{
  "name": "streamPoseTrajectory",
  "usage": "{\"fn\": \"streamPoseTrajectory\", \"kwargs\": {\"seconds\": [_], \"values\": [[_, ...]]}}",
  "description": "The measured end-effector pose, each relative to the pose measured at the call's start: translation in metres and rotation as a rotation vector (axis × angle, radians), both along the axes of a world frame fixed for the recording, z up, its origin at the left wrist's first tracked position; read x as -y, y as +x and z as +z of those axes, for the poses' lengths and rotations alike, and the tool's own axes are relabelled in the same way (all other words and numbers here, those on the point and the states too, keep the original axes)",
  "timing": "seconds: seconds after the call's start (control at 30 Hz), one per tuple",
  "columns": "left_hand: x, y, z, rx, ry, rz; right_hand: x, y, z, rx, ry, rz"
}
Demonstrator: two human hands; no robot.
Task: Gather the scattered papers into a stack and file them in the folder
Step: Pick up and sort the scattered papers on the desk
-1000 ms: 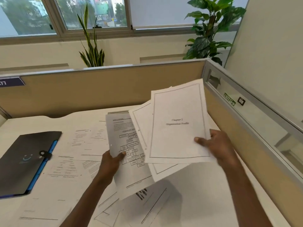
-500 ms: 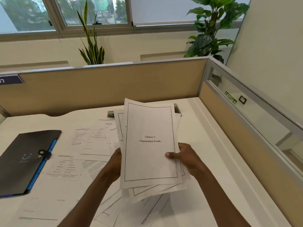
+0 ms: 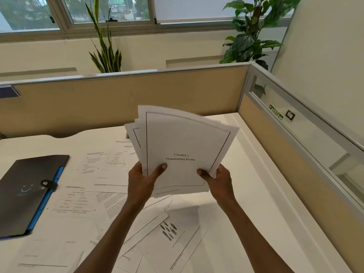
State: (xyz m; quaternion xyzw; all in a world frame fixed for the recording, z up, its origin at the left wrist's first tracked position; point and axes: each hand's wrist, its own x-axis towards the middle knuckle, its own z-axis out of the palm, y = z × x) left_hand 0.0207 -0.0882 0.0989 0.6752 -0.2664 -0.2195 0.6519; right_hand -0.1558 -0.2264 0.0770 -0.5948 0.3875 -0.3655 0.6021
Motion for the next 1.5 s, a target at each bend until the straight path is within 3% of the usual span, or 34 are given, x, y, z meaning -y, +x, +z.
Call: {"fn": "streamPoseTrajectory", "kwargs": {"seconds": [0.4, 0.57, 0.77, 0.93, 1.0, 1.2, 1.37, 1.5], "values": [[-0.004, 0.002, -0.054, -0.015, 0.187, 0.027, -0.014, 0.009, -0.049, -0.139, 0.077, 0.088], [0.000, 0.017, -0.066, -0.042, 0.199, 0.009, 0.004, 0.015, -0.054, -0.227, -0.030, 0.222], [-0.003, 0.052, -0.070, 0.004, 0.252, 0.058, 0.053, 0.023, -0.070, -0.691, -0.447, 0.289], [-0.005, 0.076, -0.076, -0.050, 0.275, 0.102, 0.078, 0.032, -0.094, -1.258, -0.624, 0.613], [-0.005, 0.082, -0.078, -0.059, 0.292, 0.108, 0.079, 0.031, -0.100, -1.247, -0.585, 0.527], [-0.005, 0.090, -0.081, -0.069, 0.298, 0.117, 0.072, -0.010, -0.100, -0.994, -0.486, -0.062], [-0.004, 0.087, -0.079, -0.065, 0.313, 0.104, 0.078, -0.032, -0.097, -0.737, -0.085, -0.344], [-0.006, 0.087, -0.078, -0.007, 0.343, 0.116, 0.097, -0.047, -0.096, -0.740, 0.139, -0.437]]}}
